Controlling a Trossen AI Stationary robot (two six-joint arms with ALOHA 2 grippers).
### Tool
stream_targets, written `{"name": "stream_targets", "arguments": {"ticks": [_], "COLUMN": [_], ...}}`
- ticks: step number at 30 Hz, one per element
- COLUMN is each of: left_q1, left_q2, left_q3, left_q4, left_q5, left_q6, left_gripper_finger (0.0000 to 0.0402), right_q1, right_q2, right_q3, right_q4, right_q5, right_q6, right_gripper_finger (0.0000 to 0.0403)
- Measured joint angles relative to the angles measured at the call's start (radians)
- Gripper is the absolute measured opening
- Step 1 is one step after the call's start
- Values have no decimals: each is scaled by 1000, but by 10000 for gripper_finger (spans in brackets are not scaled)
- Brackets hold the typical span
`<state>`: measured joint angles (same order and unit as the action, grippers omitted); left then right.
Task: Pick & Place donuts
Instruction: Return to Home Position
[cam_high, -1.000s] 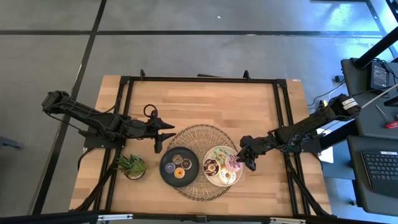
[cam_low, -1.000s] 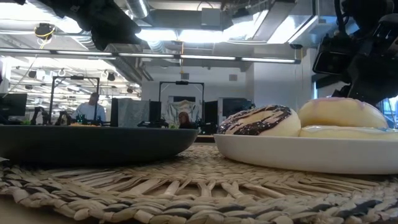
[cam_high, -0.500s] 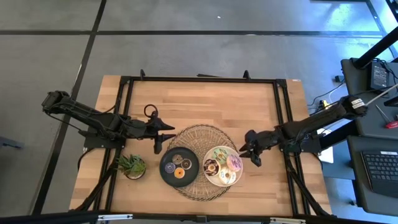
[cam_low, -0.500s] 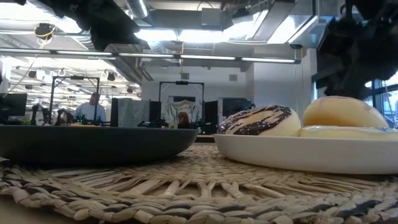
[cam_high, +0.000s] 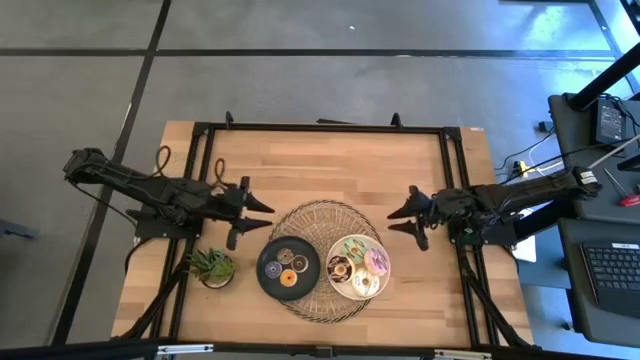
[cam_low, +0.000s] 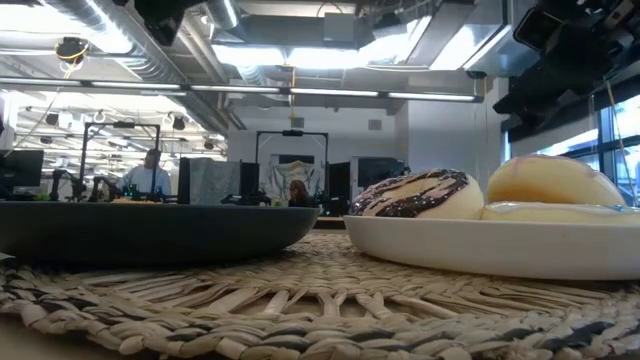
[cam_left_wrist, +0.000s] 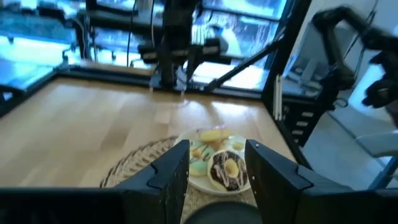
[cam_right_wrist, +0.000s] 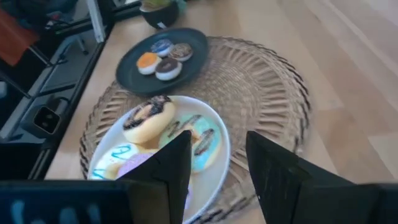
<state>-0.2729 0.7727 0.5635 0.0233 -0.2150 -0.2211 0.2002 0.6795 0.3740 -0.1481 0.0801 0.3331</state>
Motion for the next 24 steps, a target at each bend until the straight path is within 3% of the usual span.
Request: {"name": "stream_targets", "arguments": {"ticks": [8, 16, 24], "left_q1": [0, 0, 0], "left_q2": [-181, -429, -662], "left_q3": [-188, -305, -434], "left_q4": [142, 133, 128], "left_q5": [-9, 13, 31], "left_q6": [28, 29, 27], "left_gripper_finger": [150, 151, 150], "right_q1": [-33, -77, -100], "right_q2": [-71, -199, -350], "right_q3": [-80, -167, -187], "right_q4": [29, 76, 53], "right_q5": [-1, -6, -76], "right_q6": [-2, -24, -53], "right_gripper_finger": [154, 154, 154]}}
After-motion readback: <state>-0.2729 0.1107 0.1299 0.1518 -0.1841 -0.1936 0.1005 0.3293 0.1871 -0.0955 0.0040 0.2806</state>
